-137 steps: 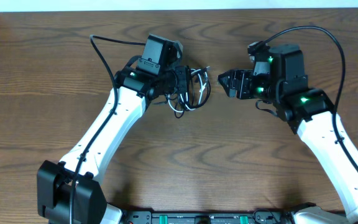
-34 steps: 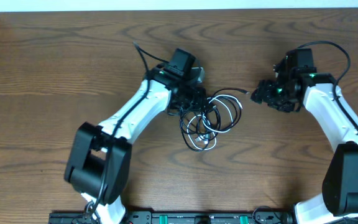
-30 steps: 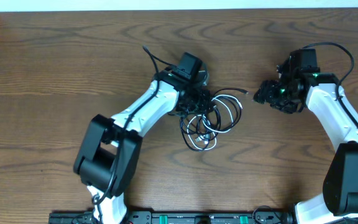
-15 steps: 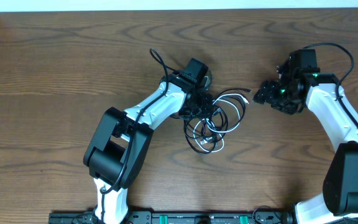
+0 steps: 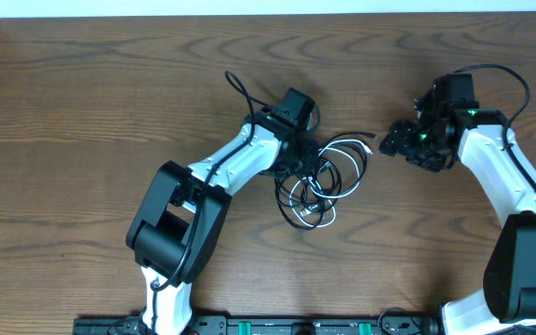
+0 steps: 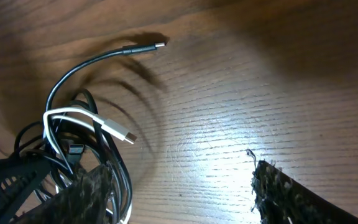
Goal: Untangle cables
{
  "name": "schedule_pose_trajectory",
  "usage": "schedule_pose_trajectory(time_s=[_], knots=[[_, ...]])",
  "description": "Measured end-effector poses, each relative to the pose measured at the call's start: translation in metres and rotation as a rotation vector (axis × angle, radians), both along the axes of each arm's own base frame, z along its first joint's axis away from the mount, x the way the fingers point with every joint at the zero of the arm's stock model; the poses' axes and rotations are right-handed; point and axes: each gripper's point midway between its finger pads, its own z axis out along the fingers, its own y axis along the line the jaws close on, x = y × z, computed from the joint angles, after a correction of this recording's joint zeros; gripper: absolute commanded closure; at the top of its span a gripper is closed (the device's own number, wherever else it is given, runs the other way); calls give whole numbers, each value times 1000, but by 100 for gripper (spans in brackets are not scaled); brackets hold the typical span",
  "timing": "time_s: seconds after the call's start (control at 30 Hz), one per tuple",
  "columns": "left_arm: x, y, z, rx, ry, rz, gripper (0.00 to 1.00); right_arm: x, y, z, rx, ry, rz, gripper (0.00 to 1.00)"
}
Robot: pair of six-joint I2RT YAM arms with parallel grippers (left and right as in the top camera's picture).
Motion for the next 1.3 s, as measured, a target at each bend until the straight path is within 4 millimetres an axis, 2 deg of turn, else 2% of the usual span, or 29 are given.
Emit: schedule_pose_trajectory(time_s=[0.17,0.47,0.5,0.6,0.77,0.9,1.0,1.07,1.1,1.2,1.23,1.3], knots=[[-3,-10,0,15,-29,-22,73,-1,0,0,0,2,0,29],[-2,-19,-10,85,-97,-17,72,-5,0,-1,-1,20,3,28],[-2,-20,-14,90,-93,-18,73,-5,0,-1,-1,20,4,28],[-2,-21,-15,87,-86,-6,92,-5,0,-1,-2,20,4,28],[-3,-18,-15,94,-64,16,93,-4,1,-1,7,14,10,32],[-11,-3,-8,126,-19,18,93,8,23,12,121,-72,106,34],[0,5,28,73,-70,27,93,19,43,30,230,-167,180,33],[8,9,69,11,-151,38,93,25,55,52,289,-252,226,31],[12,12,101,-34,-213,44,93,27,61,70,314,-311,254,30],[9,15,155,-110,-324,42,93,25,79,118,351,-459,329,34],[6,15,178,-145,-368,38,93,19,93,141,371,-522,368,35],[5,15,184,-151,-379,39,93,16,104,151,394,-537,378,37]])
